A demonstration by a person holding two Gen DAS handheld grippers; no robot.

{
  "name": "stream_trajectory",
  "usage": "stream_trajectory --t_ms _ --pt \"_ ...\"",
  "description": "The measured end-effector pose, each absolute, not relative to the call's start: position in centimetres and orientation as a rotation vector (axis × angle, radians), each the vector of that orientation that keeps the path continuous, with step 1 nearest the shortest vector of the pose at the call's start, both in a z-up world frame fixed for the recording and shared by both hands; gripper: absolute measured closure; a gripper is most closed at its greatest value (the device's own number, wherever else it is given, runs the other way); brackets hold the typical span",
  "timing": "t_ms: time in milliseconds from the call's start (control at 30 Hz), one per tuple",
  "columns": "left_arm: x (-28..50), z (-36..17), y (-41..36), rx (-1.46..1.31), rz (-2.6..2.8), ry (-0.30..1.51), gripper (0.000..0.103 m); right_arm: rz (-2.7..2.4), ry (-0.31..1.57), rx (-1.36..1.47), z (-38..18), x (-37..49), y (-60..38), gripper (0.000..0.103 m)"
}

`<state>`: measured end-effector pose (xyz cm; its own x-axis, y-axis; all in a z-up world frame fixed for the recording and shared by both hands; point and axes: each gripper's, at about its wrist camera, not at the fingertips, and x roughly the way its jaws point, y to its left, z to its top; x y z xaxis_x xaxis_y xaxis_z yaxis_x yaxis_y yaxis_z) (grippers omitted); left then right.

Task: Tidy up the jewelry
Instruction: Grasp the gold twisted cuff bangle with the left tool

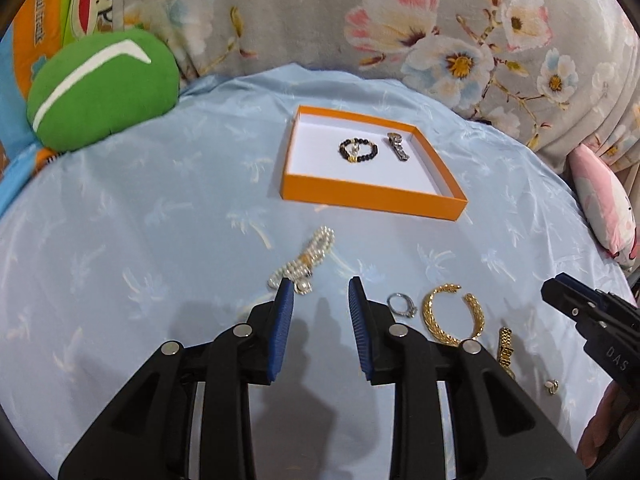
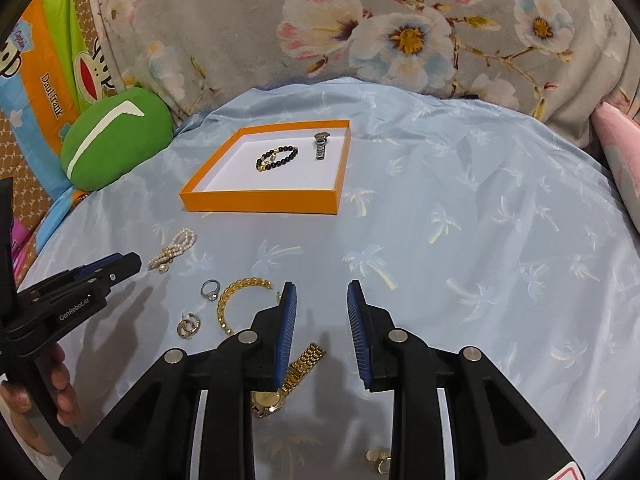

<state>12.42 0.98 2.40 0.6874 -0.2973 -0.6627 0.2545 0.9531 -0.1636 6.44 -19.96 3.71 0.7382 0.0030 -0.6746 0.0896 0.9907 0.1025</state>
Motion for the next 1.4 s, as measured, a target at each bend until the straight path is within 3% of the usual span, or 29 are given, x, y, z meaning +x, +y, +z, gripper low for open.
stream_trajectory --t_ms 500,633,1033,1233,1400 --pt "11.1 1.0 1.7 -0.052 -0.311 0.774 0.075 -0.08 0.766 0.119 1.4 4.7 -18.9 0.077" --pt "9.7 0.7 1.4 -0.048 -0.327 0.78 0.067 -0.098 0.776 0.127 0.9 3.0 -19.5 0.077" --pt "7.2 1.0 -3.2 -0.023 -0.445 0.78 0.064 -0.129 0.779 0.154 0.3 0.6 -21.0 0.077" --pt "7.5 1.2 -6.4 0.001 -0.483 0.773 0.039 -0.154 0.77 0.177 0.3 0.1 -22.2 0.077" --pt "8.8 0.9 -8.7 0.011 -0.494 0.789 0.037 -0.162 0.76 0.194 0.4 -0.2 -23.1 0.077"
